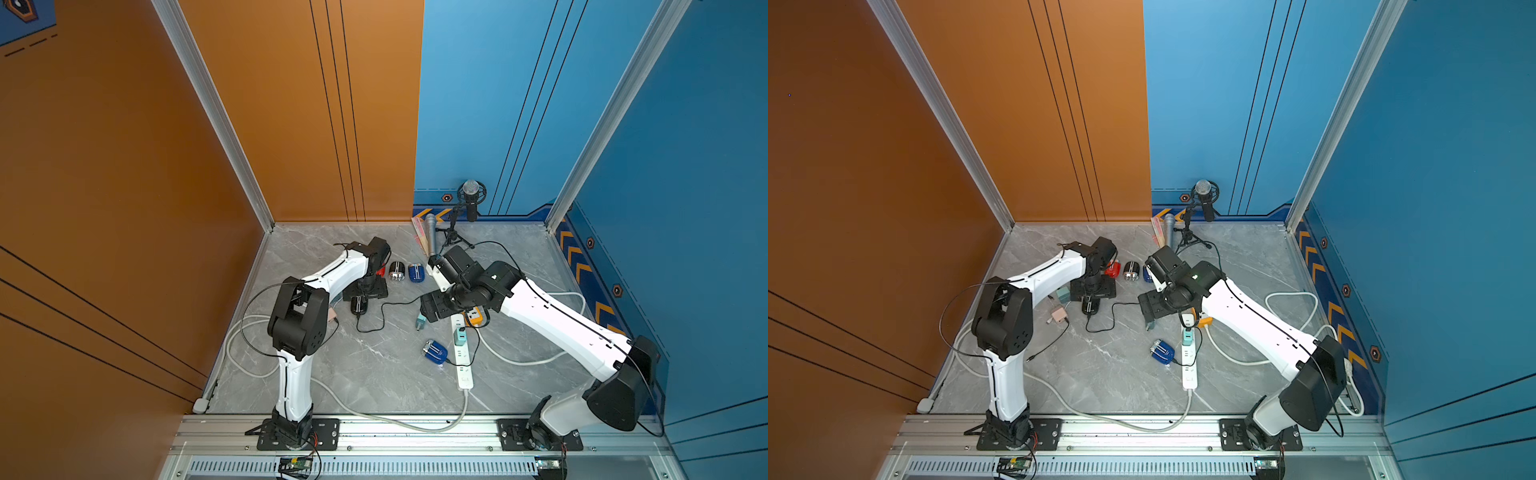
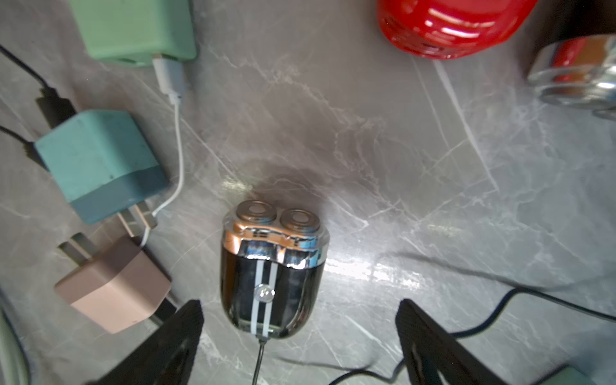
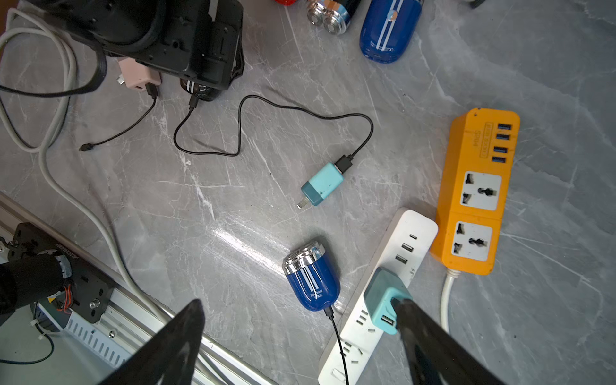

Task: Unplug the electric shaver
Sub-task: Pick up the electric shaver from the center of the board.

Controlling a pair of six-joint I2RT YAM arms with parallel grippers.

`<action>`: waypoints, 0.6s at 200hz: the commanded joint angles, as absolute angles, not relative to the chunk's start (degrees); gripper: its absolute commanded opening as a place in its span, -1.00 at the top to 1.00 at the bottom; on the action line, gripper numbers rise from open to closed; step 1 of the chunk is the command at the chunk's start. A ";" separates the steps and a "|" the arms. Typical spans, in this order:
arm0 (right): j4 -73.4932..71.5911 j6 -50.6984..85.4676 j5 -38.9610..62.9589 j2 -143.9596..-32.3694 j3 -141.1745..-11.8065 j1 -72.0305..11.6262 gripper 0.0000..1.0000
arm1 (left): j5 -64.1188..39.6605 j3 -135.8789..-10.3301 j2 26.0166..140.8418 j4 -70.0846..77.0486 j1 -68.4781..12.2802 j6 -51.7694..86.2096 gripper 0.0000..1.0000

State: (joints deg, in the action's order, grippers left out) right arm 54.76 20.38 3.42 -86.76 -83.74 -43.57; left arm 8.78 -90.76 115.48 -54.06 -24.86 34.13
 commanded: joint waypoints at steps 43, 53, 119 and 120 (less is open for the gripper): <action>53.79 22.19 0.45 -86.82 -83.28 -43.86 -0.83 | 7.29 -85.08 116.48 -50.90 -24.79 33.25 -0.63; 53.71 22.41 0.42 -86.93 -83.21 -43.86 -0.83 | 7.35 -84.41 116.24 -50.31 -24.70 33.35 -0.64; 53.09 23.42 -0.67 -87.54 -82.89 -44.14 -0.82 | 7.46 -81.97 115.80 -47.84 -24.87 33.61 -0.51; 53.04 23.44 -0.69 -87.54 -82.93 -44.18 -0.82 | 7.42 -81.94 115.82 -47.83 -24.83 33.59 -0.51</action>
State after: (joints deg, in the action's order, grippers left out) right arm 54.35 22.04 1.19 -86.87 -83.59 -43.70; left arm 8.56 -83.50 115.77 -49.28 -24.69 33.39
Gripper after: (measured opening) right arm 0.913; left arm 0.778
